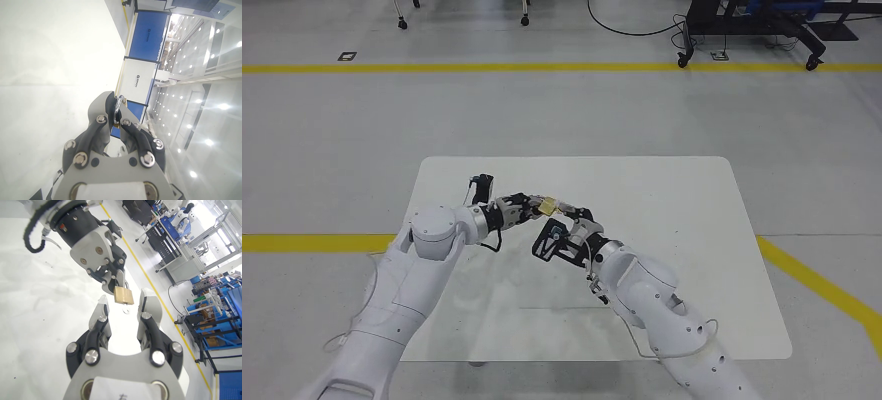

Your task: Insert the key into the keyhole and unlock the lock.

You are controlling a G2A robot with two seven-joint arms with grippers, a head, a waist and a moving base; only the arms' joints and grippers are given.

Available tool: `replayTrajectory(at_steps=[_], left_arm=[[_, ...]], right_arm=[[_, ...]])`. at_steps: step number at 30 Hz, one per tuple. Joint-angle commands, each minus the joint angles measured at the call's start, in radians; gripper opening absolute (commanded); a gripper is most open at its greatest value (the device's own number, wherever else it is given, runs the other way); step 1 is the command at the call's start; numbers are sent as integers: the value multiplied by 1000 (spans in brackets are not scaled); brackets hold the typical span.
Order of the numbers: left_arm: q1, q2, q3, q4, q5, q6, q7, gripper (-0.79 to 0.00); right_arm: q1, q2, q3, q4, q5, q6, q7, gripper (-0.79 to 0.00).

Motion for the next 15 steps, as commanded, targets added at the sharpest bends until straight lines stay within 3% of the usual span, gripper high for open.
replayTrajectory(at_steps=[1,11,12,14,15], left_arm=[[5,2,-4,-4,2,-14,-8,-785],[15,6,-2,-36,4,-25,-37,-785],[15,6,-1,-37,5,-25,-37,-785],[15,7,2,-41,12,-28,-38,-785],[15,7,2,-41,14,-28,-37,-785]], right_arm=[[-3,2,12,0,-3,-15,6,-431],[18,5,46,47,34,-117,17,-462],[21,5,45,52,35,-122,18,-486],[27,3,40,63,35,-128,20,-628],[29,3,39,65,35,-128,21,-650]])
